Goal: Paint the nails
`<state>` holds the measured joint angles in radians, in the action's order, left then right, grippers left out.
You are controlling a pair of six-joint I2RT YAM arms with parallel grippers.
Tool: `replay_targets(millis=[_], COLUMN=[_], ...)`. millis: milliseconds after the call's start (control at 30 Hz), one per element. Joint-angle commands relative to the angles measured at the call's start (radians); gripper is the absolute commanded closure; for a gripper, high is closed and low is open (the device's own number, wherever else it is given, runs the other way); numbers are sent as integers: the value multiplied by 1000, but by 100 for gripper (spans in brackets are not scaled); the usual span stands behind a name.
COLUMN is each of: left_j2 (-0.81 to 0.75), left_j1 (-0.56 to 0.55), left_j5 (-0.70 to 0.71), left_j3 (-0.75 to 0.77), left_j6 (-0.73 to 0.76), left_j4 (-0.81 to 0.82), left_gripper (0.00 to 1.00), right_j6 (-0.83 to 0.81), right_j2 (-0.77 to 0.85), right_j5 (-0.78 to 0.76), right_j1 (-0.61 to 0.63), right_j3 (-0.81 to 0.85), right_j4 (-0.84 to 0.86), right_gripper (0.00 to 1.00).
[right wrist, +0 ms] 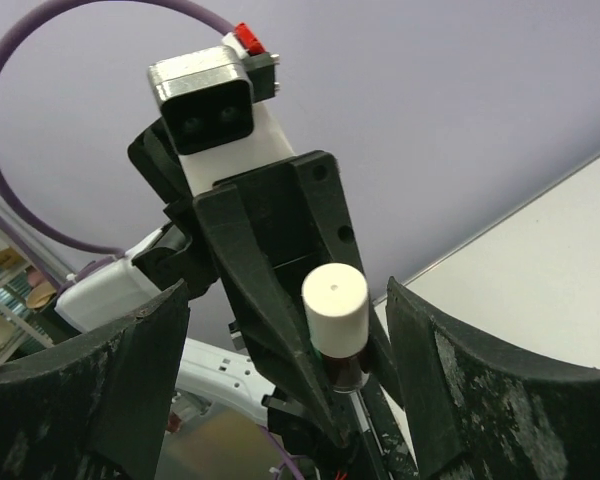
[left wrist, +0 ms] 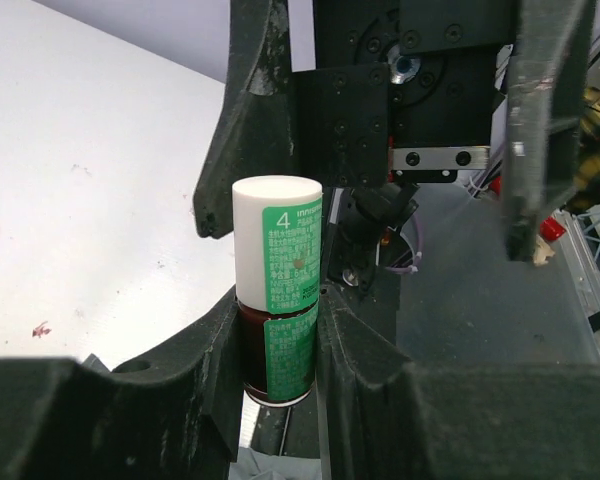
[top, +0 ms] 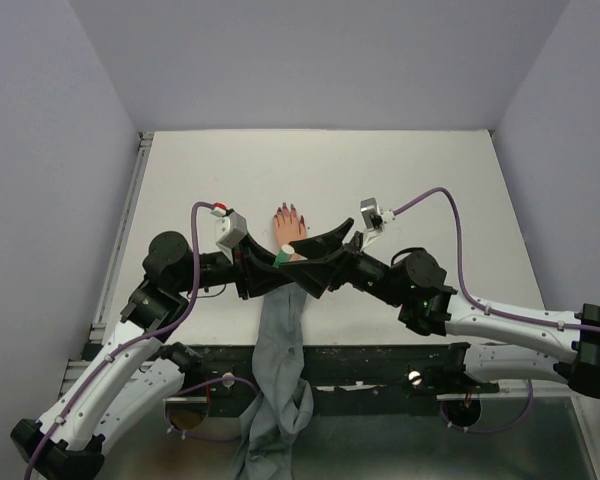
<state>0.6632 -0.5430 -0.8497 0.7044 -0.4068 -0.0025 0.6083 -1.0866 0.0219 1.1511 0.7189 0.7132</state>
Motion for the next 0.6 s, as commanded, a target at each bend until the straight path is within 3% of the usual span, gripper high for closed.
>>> replay_targets(millis=[0, 333, 567], left_j2=[18, 19, -5], left_j1=[6, 20, 41], left_j5=[-29, 17, 148], left_j3=[0, -2, -5], left_j6=[-29, -46, -29], left_j4=[32, 32, -22], left_gripper=[100, 100, 100], right_j6=[-16, 10, 39], right_j2=[-4, -36, -35], right_j5=[59, 108, 104], right_j1=[2, 1, 1], right_j3=[37, 57, 56], right_j4=[69, 66, 60], right_gripper=[14, 16, 16])
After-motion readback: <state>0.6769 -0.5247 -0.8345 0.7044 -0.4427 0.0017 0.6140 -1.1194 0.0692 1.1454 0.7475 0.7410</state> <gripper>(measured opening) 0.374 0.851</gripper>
